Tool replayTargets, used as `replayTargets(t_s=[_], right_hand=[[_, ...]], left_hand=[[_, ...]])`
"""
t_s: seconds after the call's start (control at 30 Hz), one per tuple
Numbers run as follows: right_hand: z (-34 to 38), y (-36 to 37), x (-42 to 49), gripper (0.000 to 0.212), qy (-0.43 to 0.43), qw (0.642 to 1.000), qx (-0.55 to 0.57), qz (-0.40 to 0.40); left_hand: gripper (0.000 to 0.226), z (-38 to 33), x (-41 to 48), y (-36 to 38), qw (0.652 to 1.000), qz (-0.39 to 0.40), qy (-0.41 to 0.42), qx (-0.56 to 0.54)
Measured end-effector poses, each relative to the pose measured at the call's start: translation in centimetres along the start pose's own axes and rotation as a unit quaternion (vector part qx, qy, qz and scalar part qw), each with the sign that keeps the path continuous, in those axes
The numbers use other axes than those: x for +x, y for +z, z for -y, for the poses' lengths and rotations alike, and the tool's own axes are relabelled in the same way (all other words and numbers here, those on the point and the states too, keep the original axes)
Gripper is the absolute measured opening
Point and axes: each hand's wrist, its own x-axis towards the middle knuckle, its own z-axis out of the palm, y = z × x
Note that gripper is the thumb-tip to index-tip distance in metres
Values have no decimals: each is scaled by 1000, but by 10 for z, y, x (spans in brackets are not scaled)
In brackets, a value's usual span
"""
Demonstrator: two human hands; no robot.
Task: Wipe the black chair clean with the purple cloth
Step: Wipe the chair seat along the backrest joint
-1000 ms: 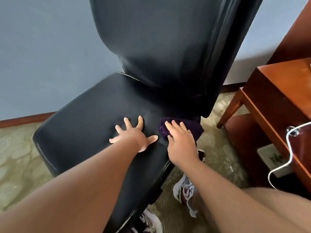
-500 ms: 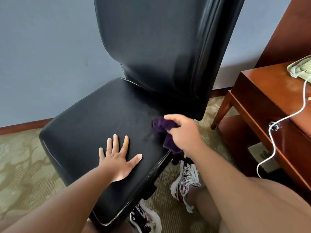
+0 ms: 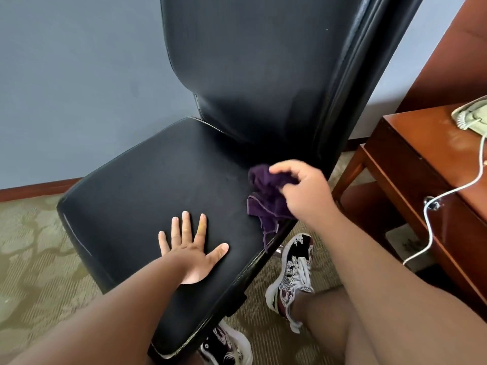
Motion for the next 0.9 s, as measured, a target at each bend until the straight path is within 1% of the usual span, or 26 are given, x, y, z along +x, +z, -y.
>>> replayTargets(t_s=[0.03, 0.07, 0.1, 0.13, 0.17, 0.23, 0.27, 0.33, 0.4, 0.47, 0.57, 0.73, 0.9], right_hand=[[-12, 0, -7, 51, 14, 996, -89, 28], [-23, 1, -15, 49, 33, 986, -150, 60], [-34, 3, -20, 46, 44, 975, -197, 90], [-42, 6, -24, 47, 45, 963, -240, 114], [-48, 8, -27, 53, 40, 952, -275, 131], [-52, 12, -26, 65, 17, 938, -310, 157], [-54, 13, -23, 67, 4, 929, -330, 170], [-60, 13, -21, 65, -16, 912, -369, 180], [-63, 12, -26, 58, -23, 913, -378, 151], [-62, 15, -38, 53, -25, 924, -363, 119], [-61, 27, -67, 51, -29, 938, -329, 100], [-55, 50, -116, 54, -65, 936, -325, 121], [-55, 48, -119, 54, -91, 922, -343, 152]], left_hand=[[95, 0, 0, 0, 1000, -1, 1, -2], [95, -1, -1, 0, 1000, -2, 1, -5], [95, -1, -1, 0, 1000, -2, 1, -8], [95, -2, -1, 1, 1000, -3, 1, -10], [96, -3, -1, 1, 1000, -4, 0, -12], [96, -5, -1, 1, 1000, -5, -2, -15], [95, -6, -1, 1, 1000, -4, -3, -15], [93, -8, -2, -1, 1000, 0, -5, -15], [92, -10, -2, -1, 1000, 6, -9, -13], [91, -13, -3, -2, 1000, 9, -14, -10], [91, -18, -4, -2, 1000, 10, -21, -4], [90, -22, -6, -2, 1000, 7, -25, -3], [92, -14, -7, -2, 1000, 2, -15, 1]])
